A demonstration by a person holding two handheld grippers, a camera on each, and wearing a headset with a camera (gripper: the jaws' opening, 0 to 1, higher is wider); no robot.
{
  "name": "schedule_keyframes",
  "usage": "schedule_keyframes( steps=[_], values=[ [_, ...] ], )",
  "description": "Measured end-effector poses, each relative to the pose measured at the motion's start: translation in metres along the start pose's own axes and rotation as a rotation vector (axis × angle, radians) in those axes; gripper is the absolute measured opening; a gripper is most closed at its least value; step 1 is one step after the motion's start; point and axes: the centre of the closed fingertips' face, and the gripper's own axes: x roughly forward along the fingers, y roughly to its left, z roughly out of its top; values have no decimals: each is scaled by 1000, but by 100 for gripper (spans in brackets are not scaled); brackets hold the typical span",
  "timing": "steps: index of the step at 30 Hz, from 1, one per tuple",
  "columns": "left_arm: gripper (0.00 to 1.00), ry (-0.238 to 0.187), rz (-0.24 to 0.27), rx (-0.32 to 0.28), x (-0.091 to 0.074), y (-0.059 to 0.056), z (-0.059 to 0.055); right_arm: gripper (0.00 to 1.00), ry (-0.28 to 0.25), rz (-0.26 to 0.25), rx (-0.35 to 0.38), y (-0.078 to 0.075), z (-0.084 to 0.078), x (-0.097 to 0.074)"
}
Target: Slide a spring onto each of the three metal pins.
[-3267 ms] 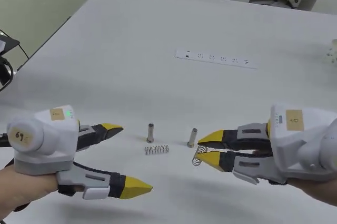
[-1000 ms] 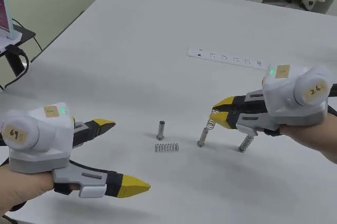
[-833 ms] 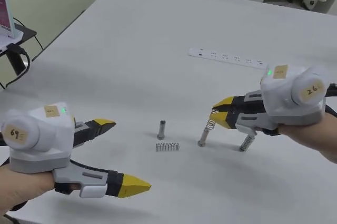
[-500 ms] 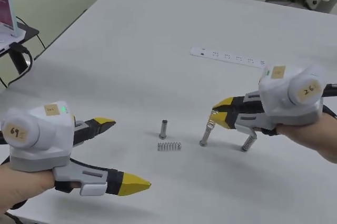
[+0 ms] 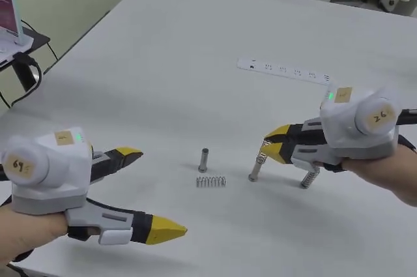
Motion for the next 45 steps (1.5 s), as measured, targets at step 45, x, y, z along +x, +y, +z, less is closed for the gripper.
schedule_keyframes(
  steps=[45],
  values=[
    [98,10,0,-16,3,2,-3,8,160,45,-34,8,-45,30]
  ],
)
